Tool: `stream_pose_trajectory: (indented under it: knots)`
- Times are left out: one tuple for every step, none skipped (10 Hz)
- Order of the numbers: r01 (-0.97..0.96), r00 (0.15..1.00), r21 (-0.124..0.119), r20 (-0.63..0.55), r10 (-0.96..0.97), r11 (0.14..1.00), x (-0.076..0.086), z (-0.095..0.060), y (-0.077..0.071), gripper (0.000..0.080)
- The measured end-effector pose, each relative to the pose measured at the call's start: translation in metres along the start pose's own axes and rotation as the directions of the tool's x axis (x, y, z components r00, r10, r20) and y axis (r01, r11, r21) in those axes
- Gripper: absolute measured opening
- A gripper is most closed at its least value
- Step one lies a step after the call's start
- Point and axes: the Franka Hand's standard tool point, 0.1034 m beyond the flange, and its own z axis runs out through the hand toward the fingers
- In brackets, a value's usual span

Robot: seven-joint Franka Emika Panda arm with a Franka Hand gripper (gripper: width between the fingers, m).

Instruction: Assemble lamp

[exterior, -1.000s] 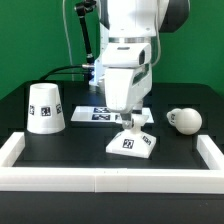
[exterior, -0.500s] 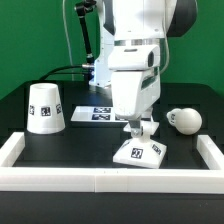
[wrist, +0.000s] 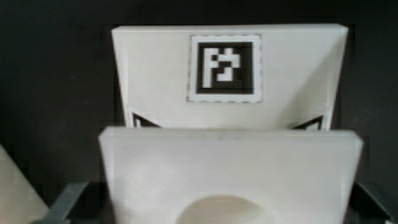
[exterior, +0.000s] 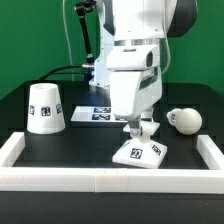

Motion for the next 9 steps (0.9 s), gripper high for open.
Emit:
stream_pose_trajectory:
  knots:
    - [-0.081, 0.997, -0.002, -0.002, 0.081, 0.997, 0.001, 0.000, 0.000, 0.0534]
    - [-0.215, 0.977, -0.006, -0.008, 0.215, 0.977, 0.006, 0.000, 0.000, 0.0534]
    - [-0.311, 0.950, -0.011, -0.019, 0.311, 0.950, 0.014, 0.000, 0.001, 0.0534]
    - [-0.417, 0.909, -0.010, -0.028, 0.416, 0.909, 0.021, 0.001, 0.004, 0.0534]
    - [-0.530, 0.847, -0.006, -0.037, 0.530, 0.848, 0.030, 0.001, 0.004, 0.0534]
    - [-0.626, 0.779, -0.002, -0.042, 0.626, 0.780, 0.043, 0.001, 0.000, 0.0534]
    - [-0.681, 0.732, -0.005, -0.043, 0.680, 0.733, 0.050, 0.001, -0.003, 0.0534]
    - [-0.720, 0.693, 0.000, -0.046, 0.720, 0.694, 0.050, 0.001, -0.002, 0.0534]
    - [-0.754, 0.655, 0.007, -0.048, 0.754, 0.656, 0.050, 0.000, -0.002, 0.0534]
